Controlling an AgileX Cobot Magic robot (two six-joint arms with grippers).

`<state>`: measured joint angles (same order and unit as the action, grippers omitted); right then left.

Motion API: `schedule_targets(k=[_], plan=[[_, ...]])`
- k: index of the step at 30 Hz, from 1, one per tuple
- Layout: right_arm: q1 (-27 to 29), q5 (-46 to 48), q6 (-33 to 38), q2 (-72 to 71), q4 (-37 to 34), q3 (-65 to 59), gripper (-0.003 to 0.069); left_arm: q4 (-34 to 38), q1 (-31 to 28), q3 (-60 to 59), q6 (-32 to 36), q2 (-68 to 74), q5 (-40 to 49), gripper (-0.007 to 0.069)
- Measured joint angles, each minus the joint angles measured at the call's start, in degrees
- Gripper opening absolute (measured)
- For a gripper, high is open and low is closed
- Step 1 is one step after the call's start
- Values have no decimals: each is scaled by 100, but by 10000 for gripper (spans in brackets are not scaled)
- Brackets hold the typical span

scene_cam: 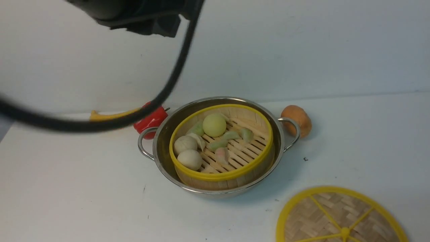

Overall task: Place the steamer in the pot on the white table, and put the lid on the steamer.
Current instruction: 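Move the gripper down to the bamboo steamer lid and grasp its center knob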

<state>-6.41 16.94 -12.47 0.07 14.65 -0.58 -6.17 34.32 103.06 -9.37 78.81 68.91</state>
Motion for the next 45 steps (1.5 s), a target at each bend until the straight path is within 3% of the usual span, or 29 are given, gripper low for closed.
schedule_targets(k=[8, 18, 27, 33, 38, 45], plan=[[0, 0, 0, 0, 0, 0, 248, -254, -200, -2275, -24, -2541, -1267, 146], [0, 0, 0, 0, 0, 0, 248, -265, -2124, -6775, 427, -5200, -3721, 157], [0, 5, -6, 0, 0, 0, 248, -268, -3562, -9774, 525, -6660, -6043, 157], [0, 5, -6, 0, 0, 0, 248, -128, -3702, -10339, 453, -7810, -5876, 161], [0, -7, -6, -7, 0, 0, 248, -61, -3706, -10345, 424, -7864, -4937, 169], [0, -11, -6, -7, 0, 0, 248, -68, -3706, -10353, 424, -7864, -4860, 178]])
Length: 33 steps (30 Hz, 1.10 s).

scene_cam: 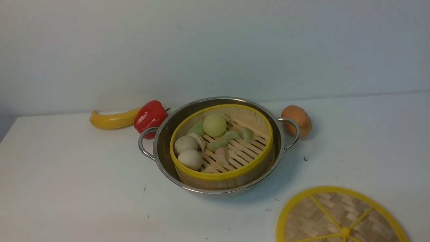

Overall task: Place the steamer in the pot on the white table, and put the lid on the steamer.
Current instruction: 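Move the gripper down to the bamboo steamer lid and grasp its center knob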

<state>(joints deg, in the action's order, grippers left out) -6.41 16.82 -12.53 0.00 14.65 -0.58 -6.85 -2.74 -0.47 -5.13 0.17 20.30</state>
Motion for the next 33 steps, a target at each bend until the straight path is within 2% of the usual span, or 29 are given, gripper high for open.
schedule_targets(k=[29, 33], plan=[[0, -172, -12, 0, -37, 0, 248, -4, -7, 0, -6, 0, 0, 220], [0, -214, -312, -2, -738, 538, 248, -4, -7, 0, -6, 0, 0, 230]])
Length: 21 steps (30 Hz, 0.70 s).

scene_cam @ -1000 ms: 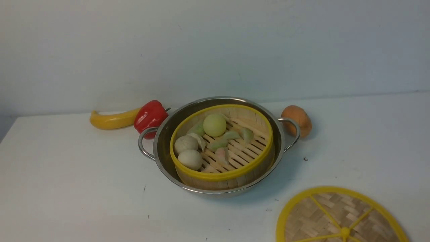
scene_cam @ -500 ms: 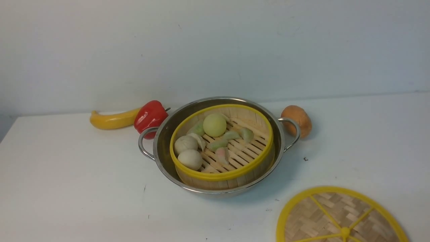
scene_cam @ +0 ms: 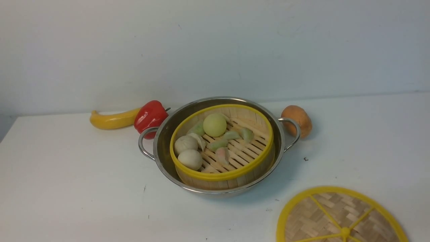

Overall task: Place the steamer in the pot on the white table, and put the lid on the steamer.
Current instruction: 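Move the gripper down to the bamboo steamer lid and grasp its center knob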

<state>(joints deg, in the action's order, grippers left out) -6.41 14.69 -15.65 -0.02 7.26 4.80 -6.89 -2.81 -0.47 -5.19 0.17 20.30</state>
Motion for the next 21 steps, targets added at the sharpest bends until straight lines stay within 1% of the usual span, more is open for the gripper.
schedule_targets(k=[1, 4, 7, 9, 11, 12, 15, 21], plan=[[0, 96, -1, -5, -225, 305, 248, 0, 0, 0, 0, 0, 0, 230], [0, 818, 121, -5, -649, 1198, 248, 0, 0, 0, 0, 0, 0, 230], [0, 2037, 282, 157, -827, 2124, 248, 0, 0, 0, 0, 0, 0, 230], [0, 2635, 272, 266, -952, 2567, 248, 0, 0, 0, 0, 0, 0, 230], [0, 3163, 157, 325, -1294, 2984, 248, 0, 0, 0, 0, 0, 0, 239], [0, 3186, 145, 325, -1331, 3008, 248, 0, 0, 0, 0, 0, 0, 239], [0, 3174, 59, 373, -1863, 3208, 248, 0, 0, 0, 0, 0, 0, 239], [0, 3105, 94, 457, -2581, 3232, 248, 0, 0, 0, 0, 0, 0, 239]])
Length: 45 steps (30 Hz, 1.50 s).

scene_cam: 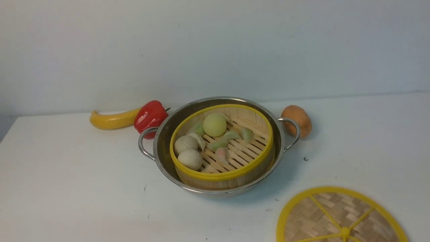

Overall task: Place the steamer in the pot on the white table, and put the lid on the steamer.
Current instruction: 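Move the gripper down to the bamboo steamer lid and grasp its center knob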

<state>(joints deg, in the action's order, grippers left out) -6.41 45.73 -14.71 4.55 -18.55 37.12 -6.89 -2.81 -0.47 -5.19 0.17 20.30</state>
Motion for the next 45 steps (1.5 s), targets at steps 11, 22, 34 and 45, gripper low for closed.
schedule_targets(k=[11, 22, 34, 45], plan=[[0, 1014, 1626, 1669, -869, 266, 248, 0, 0, 0, -4, 0, 0, 241], [-8, 2156, 3800, 5693, -463, 1256, 248, 0, 0, 0, -4, 0, 0, 241], [-971, 1088, 4130, 7572, 516, 1267, 325, 0, 0, 0, -4, 0, 0, 241], [-1472, 651, 3852, 8743, 734, 1420, 334, 0, 0, 0, -4, 0, 0, 241]])
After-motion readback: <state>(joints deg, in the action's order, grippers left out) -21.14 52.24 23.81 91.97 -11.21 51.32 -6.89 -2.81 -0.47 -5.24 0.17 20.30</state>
